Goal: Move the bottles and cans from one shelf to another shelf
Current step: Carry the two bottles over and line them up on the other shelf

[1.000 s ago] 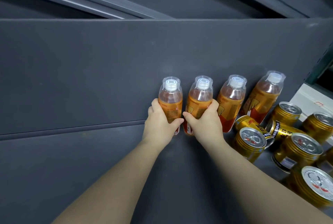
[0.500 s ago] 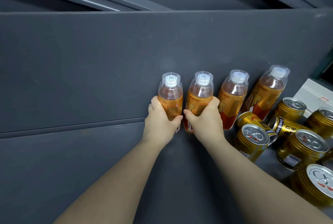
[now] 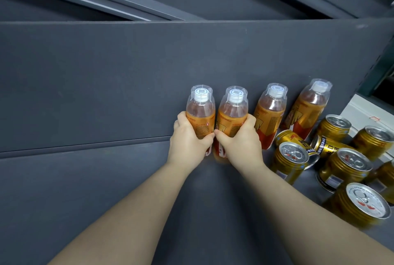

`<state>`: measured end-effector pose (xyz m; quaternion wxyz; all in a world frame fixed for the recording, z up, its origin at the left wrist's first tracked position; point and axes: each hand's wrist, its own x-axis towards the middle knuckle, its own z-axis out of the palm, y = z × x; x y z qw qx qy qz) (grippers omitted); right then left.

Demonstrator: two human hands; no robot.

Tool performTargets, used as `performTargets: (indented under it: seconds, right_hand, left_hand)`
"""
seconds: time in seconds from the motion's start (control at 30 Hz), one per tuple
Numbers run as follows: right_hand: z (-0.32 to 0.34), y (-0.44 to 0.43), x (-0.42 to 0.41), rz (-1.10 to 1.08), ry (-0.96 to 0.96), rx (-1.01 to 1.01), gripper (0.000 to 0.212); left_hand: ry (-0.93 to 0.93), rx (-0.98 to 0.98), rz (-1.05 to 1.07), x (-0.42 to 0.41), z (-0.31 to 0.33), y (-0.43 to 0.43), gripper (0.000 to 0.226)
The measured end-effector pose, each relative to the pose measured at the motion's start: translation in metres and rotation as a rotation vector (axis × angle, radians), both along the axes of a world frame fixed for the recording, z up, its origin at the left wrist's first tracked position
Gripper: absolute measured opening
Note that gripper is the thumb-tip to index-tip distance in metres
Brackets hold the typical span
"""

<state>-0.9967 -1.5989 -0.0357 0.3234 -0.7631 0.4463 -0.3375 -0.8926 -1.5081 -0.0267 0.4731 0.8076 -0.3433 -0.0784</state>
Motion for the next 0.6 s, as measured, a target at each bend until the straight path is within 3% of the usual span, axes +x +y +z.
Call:
performTargets:
  seconds: [0.6]
  right_hand:
    - [0.018,0.091,-0.028,0.154,0.059,0.0,0.072]
  left_hand:
    - [0.02,0.027,0.185,-0.029,0.01,0.122,0.061]
